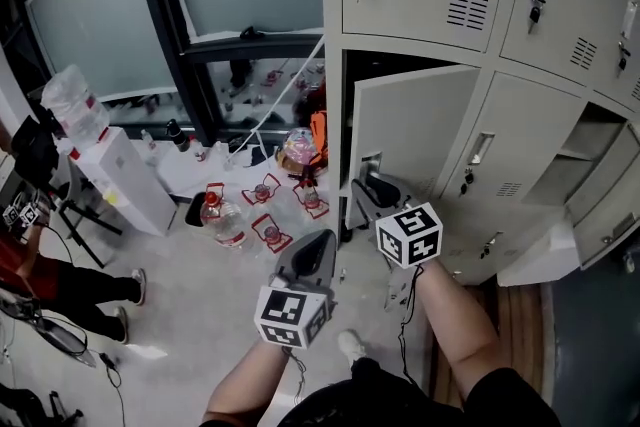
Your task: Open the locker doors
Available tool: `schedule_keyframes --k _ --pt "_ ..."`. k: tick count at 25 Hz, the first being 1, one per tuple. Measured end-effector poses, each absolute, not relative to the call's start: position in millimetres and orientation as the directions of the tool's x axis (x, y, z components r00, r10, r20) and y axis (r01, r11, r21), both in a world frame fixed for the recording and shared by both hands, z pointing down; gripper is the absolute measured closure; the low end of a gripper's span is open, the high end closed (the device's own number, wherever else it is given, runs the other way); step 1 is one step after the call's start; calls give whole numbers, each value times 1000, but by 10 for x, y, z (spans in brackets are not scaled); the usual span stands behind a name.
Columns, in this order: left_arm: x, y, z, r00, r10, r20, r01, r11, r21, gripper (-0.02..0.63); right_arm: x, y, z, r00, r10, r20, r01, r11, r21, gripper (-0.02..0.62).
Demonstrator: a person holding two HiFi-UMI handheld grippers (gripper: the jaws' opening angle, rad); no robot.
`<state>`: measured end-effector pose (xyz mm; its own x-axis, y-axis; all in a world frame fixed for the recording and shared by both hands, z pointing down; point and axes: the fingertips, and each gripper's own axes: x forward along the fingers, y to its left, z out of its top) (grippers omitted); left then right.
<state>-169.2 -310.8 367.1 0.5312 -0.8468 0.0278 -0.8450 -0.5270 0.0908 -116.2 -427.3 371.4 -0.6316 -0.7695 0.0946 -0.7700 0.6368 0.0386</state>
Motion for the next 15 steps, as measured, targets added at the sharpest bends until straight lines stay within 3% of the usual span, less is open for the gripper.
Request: schedule_keyframes --k 15 --pt "-1431 -2565 3705 613 -789 42 -789 -609 81 606 -766 -3624 3715 -757 -651 61 -651 759 21 499"
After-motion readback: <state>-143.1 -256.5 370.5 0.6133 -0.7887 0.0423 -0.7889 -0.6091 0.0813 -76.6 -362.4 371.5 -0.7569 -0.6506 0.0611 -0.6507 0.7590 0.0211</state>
